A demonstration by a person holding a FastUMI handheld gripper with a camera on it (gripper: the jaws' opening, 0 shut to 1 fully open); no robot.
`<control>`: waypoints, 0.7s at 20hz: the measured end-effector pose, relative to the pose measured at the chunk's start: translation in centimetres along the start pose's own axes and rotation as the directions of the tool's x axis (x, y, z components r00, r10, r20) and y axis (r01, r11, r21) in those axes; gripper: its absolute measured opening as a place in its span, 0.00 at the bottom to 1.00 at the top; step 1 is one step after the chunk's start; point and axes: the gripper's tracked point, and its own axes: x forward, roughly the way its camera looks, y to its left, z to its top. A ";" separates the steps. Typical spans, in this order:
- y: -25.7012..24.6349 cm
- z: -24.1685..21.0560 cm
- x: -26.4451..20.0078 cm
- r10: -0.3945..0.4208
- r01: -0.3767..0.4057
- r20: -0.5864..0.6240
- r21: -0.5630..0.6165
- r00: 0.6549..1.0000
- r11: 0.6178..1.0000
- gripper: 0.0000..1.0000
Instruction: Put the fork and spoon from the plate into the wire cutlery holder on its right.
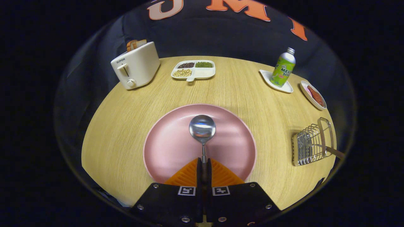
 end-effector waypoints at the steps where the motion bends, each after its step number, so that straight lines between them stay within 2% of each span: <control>1: -0.8 0.1 -0.4 -0.009 0.008 0.010 0.015 1.000 1.000 0.05; 9: -9.7 2.1 -6.1 -0.125 0.120 0.083 0.055 0.989 0.991 0.05; 11: -12.4 2.2 -7.0 -0.168 0.164 0.072 0.056 0.983 0.985 0.05; 14: -15.5 2.5 -8.1 -0.178 0.174 0.043 0.091 0.983 0.981 0.05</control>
